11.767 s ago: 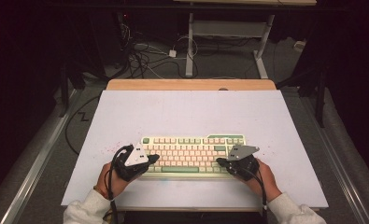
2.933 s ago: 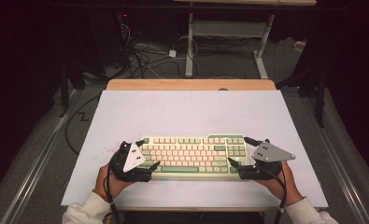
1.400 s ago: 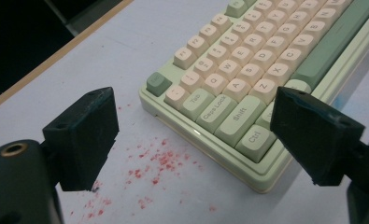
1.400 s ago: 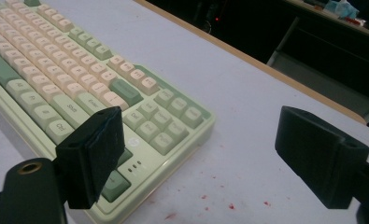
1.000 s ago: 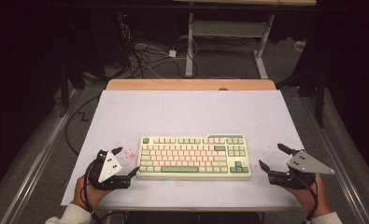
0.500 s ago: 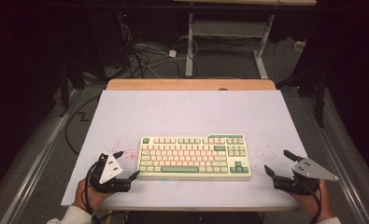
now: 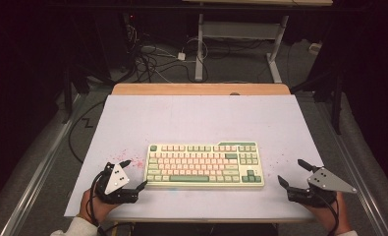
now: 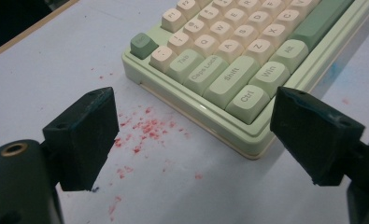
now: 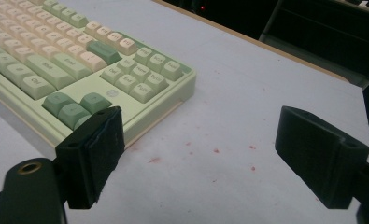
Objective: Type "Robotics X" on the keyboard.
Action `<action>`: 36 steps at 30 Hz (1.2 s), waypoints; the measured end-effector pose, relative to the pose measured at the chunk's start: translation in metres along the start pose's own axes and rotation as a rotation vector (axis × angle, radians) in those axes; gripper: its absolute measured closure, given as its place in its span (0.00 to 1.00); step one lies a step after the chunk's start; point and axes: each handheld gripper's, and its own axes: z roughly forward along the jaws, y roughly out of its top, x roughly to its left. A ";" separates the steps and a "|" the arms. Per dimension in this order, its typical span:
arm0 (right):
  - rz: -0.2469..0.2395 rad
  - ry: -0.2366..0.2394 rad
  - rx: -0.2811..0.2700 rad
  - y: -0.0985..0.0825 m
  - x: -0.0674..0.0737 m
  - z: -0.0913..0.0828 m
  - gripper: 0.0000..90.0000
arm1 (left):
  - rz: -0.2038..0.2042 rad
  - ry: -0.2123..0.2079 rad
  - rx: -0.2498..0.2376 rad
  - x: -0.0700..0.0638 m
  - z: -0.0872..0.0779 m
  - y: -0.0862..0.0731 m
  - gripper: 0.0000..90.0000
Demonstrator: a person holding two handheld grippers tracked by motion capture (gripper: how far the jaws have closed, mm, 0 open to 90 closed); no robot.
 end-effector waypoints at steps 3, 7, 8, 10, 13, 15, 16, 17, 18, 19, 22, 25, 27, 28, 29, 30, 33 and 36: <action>-0.007 -0.004 -0.012 0.002 0.002 -0.002 0.18 | 0.005 -0.002 -0.002 0.000 -0.001 0.000 0.16; -0.006 -0.003 -0.011 0.004 0.004 -0.002 0.18 | -0.003 0.002 -0.011 0.001 -0.002 0.001 0.16; -0.008 -0.001 -0.012 0.004 0.004 -0.002 0.18 | -0.004 0.002 -0.011 0.001 -0.002 0.001 0.16; -0.008 0.002 -0.013 0.005 0.005 -0.001 0.18 | 0.002 0.002 -0.005 0.001 -0.001 0.001 0.16; -0.014 0.006 -0.012 0.005 0.006 -0.001 0.18 | 0.003 -0.001 -0.008 0.000 -0.001 0.001 0.16; -0.014 0.008 -0.012 0.005 0.006 -0.001 0.18 | 0.002 -0.001 -0.006 0.000 -0.001 0.001 0.16; -0.018 0.009 -0.012 0.005 0.006 -0.001 0.18 | 0.003 -0.002 -0.006 0.000 -0.001 0.001 0.16; -0.021 0.012 -0.011 0.004 0.006 -0.001 0.18 | 0.003 -0.003 -0.006 0.001 -0.001 0.001 0.16; -0.021 0.011 -0.011 0.004 0.006 -0.001 0.18 | 0.003 -0.004 -0.004 0.001 0.000 0.001 0.16; -0.019 0.012 -0.011 0.004 0.006 0.000 0.18 | 0.004 -0.005 -0.001 0.000 0.001 0.001 0.16; -0.020 0.013 -0.012 0.005 0.007 0.000 0.18 | 0.005 -0.008 -0.002 0.000 0.001 0.001 0.16; -0.020 0.014 -0.012 0.005 0.007 0.000 0.18 | 0.003 -0.004 -0.001 0.001 0.000 0.001 0.16; -0.017 0.016 -0.013 0.005 0.007 0.000 0.18 | 0.001 -0.004 -0.002 0.001 0.000 0.001 0.16; -0.020 0.018 -0.014 0.005 0.007 0.000 0.18 | 0.002 -0.003 0.000 0.002 0.000 0.000 0.16; -0.022 0.018 -0.014 0.005 0.007 0.000 0.18 | 0.001 -0.003 0.005 0.002 0.001 0.000 0.16; -0.020 0.020 -0.014 0.005 0.007 0.000 0.18 | -0.001 -0.004 0.006 0.002 0.001 0.000 0.16; -0.022 0.020 -0.014 0.004 0.007 0.000 0.18 | -0.007 -0.003 0.007 0.003 0.003 0.001 0.16; -0.020 0.022 -0.011 0.003 0.006 0.001 0.18 | -0.009 -0.003 0.011 0.003 0.005 0.001 0.16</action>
